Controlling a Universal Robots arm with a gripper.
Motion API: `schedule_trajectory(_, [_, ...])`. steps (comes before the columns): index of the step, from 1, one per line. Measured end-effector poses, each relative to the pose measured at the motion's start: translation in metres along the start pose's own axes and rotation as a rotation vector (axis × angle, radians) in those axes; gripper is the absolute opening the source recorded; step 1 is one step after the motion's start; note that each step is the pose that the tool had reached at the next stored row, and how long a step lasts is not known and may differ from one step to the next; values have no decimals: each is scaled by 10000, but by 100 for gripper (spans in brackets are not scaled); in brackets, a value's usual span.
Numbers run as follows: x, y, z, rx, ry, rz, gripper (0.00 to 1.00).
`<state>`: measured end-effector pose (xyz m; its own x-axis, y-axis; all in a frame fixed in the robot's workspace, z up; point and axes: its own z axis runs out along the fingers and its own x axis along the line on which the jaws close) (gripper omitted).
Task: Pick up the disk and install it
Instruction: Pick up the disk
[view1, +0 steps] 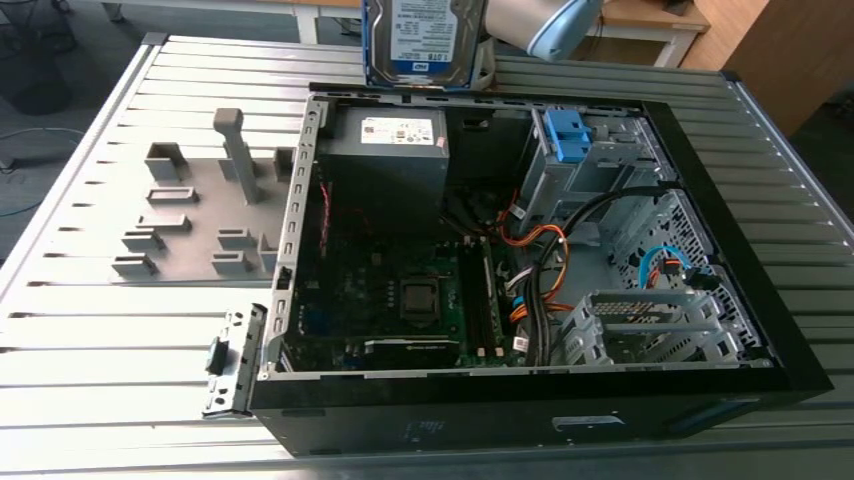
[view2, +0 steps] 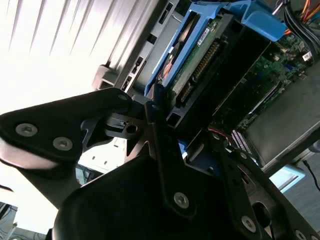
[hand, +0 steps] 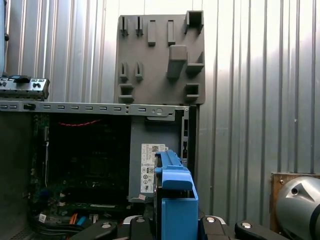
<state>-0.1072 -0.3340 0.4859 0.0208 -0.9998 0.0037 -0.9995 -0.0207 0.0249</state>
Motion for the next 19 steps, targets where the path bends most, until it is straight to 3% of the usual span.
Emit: schedule_trajectory(19, [64, 1, 3, -1, 2, 0, 36])
